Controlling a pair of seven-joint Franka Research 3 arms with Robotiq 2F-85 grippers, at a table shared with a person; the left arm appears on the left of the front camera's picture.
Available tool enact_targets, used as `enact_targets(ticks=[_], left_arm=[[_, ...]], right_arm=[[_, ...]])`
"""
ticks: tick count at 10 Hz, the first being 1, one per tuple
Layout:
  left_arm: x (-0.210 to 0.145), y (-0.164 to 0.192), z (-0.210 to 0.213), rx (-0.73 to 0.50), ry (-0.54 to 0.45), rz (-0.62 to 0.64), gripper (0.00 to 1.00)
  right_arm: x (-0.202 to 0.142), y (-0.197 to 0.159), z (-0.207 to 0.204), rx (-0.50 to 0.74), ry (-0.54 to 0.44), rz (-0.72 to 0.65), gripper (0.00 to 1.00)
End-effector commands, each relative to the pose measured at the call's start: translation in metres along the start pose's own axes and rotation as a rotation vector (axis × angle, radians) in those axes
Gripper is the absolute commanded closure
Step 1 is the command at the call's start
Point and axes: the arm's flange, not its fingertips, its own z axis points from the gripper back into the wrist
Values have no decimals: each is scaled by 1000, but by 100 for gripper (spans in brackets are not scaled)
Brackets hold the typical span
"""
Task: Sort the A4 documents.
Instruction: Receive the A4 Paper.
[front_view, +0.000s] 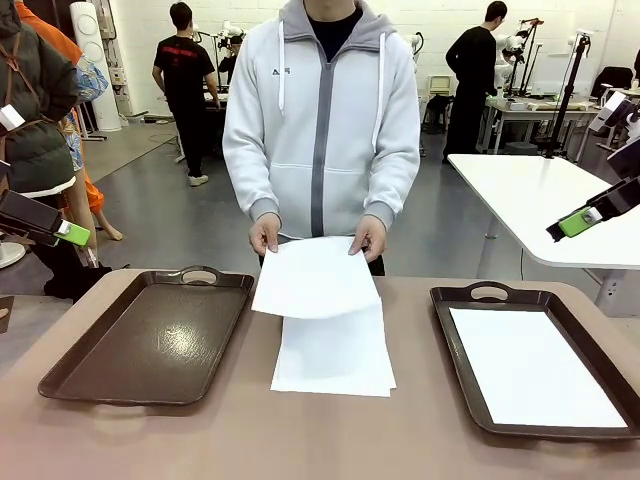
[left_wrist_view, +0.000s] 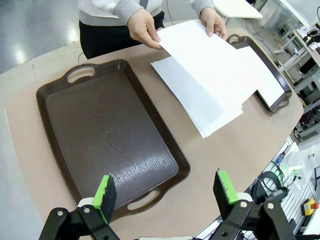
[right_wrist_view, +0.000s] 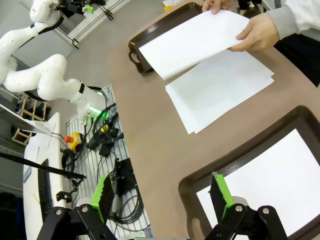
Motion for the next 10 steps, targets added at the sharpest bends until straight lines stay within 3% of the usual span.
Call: enact_targets(ticks=[1, 10], left_arm=[[0, 1, 0, -20, -6, -6, 0], [0, 1, 0, -20, -6, -6, 0]], right_arm=[[0, 2, 0, 9, -9, 14, 0], [0, 2, 0, 9, -9, 14, 0]])
